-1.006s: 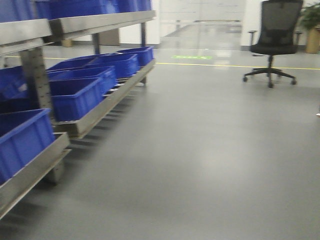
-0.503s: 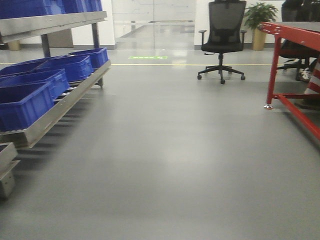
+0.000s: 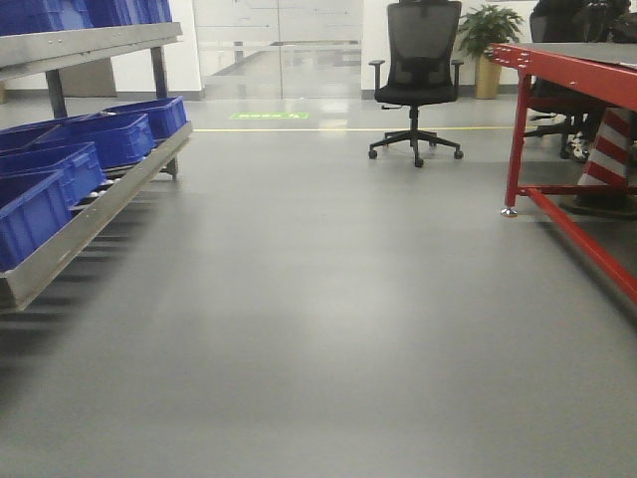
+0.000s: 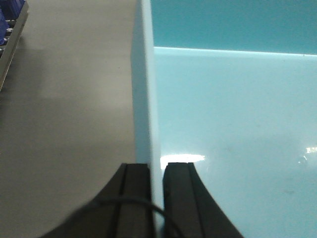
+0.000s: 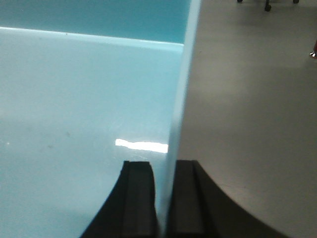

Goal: Move two blue bins to right shelf middle
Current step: 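Drive across the floor carrying the light-blue bin in both grippers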

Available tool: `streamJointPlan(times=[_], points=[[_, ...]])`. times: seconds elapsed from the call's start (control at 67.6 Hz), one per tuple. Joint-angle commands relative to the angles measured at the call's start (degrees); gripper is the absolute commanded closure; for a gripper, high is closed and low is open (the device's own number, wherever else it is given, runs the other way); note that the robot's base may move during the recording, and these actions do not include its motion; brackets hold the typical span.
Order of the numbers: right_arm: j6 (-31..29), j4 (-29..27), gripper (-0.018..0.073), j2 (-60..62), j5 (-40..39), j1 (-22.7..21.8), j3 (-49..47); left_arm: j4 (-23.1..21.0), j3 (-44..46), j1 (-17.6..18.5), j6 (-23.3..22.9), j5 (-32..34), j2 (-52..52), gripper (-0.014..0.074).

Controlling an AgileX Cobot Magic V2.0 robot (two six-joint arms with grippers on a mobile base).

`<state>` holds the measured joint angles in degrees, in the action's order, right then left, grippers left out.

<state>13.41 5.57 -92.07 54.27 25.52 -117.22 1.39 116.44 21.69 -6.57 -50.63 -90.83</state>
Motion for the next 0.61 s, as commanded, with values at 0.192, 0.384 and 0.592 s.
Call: streamJointPlan(times=[0.192, 0.384, 0.592], points=[[-0.82, -1.26, 0.0712, 0.72, -3.35, 0.26, -0.59, -2.16, 0.91, 0.37, -0.01, 3.71, 0.87, 0.0707], [-0.82, -1.26, 0.0712, 0.72, -3.35, 0.26, -0.59, -2.16, 0.91, 0.37, -0.01, 3.71, 0.87, 0.0707], [-0.82, -1.26, 0.0712, 0.72, -3.35, 0.26, -0.59, -2.16, 0.91, 0.37, -0.01, 3.71, 0.87, 0.0707]])
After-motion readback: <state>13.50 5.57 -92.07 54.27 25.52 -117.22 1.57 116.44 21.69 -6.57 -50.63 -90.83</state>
